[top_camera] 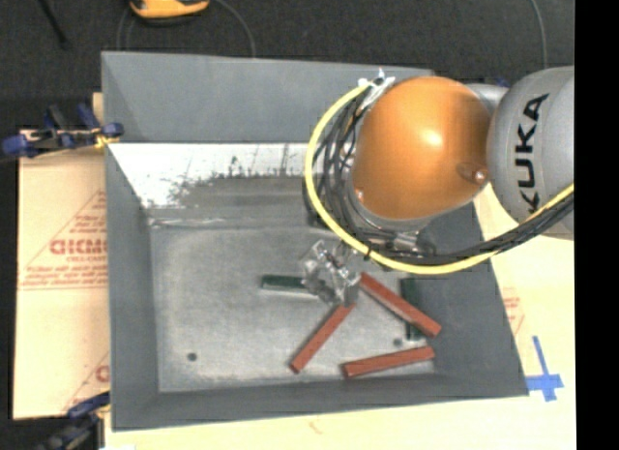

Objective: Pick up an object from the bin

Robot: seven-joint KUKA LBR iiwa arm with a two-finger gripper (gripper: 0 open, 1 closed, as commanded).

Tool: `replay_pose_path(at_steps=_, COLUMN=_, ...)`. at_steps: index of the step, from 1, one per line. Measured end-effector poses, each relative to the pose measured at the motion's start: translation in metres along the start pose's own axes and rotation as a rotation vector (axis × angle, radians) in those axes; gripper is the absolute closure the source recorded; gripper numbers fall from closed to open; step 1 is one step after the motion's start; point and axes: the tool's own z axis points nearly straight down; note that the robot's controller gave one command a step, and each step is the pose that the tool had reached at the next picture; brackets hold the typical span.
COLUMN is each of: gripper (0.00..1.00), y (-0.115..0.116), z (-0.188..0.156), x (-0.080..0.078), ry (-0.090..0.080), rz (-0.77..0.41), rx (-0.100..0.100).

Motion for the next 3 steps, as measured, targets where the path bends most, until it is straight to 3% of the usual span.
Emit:
replay_pose_path(at_steps=1, gripper=0.0, y=0.0, z=0.004, x=0.002, ry=0.008, rz=0.004, rx=-0.006)
replay_pose_path(at_steps=2, gripper=0.0, y=0.0, z=0.004, x=0.002, ry=0.008, rz=0.004, rx=-0.006)
replay_pose_path(at_steps=3, gripper=0.0, y=0.002, z=0.049, x=0.001, ry=0.002, rz=0.067, rx=-0.002)
